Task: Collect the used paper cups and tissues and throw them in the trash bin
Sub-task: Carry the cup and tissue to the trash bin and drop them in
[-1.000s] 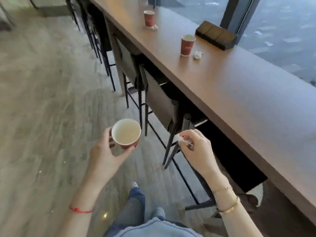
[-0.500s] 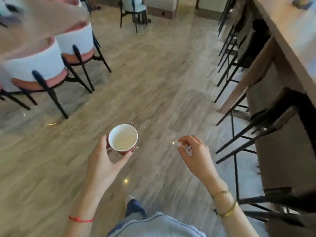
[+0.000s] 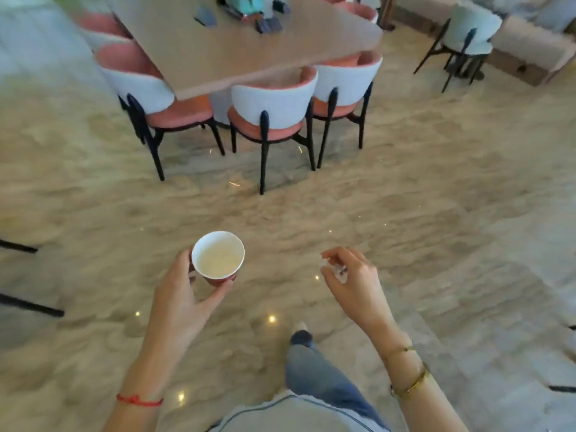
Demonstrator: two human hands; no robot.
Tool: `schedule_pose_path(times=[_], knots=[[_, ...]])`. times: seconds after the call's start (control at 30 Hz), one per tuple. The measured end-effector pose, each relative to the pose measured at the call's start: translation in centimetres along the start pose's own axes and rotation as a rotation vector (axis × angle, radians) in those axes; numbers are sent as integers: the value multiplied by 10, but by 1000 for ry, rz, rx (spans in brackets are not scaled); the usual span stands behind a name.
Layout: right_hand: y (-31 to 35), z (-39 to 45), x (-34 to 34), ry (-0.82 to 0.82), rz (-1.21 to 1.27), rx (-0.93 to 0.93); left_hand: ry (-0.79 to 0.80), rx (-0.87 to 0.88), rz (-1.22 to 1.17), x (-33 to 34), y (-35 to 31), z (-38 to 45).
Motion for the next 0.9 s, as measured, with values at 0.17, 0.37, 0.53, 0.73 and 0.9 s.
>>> schedule_pose_path(times=[0.17, 0.37, 0.53, 0.73, 0.9], knots=[[21, 108, 73, 145, 46, -90, -127, -135, -24, -28, 53, 68], [75, 259, 167, 297, 73, -208, -287, -277, -43, -74, 105, 177], [153, 383, 251, 423, 81, -362, -438, -381, 9, -127, 148, 265], [229, 479, 348, 549, 65, -496, -535, -521, 92, -172, 208, 338], [269, 551, 447, 630, 70, -528, -607, -598, 110, -206, 277, 412]])
Point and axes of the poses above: each hand's wrist, its own z-axis towards the middle knuckle, its own x-axis out of the palm, y = z × x, the point moved 8 cm from there along z, towards the middle knuckle, and after that the axes turned 9 degrees about z, right-handed, at the moved point
